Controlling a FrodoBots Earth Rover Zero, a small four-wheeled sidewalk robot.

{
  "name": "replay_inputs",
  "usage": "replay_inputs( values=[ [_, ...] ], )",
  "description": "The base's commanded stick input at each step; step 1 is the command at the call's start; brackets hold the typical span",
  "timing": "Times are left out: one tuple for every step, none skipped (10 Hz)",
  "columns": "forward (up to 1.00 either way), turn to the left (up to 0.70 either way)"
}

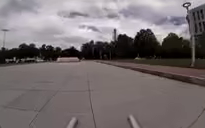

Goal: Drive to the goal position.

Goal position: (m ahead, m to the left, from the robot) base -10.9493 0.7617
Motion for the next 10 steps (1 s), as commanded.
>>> replay_inputs(
  values=[
    [0.7, 0.01],
    [0.7, 0.01],
    [0.7, 0.01],
    [0.7, 0.01],
    [0.7, 0.01],
    [0.7, 0.01],
    [0.7, 0.01],
    [0.7, 0.02],
    [0.7, 0.11],
    [0.7, 0.21]
  ],
)
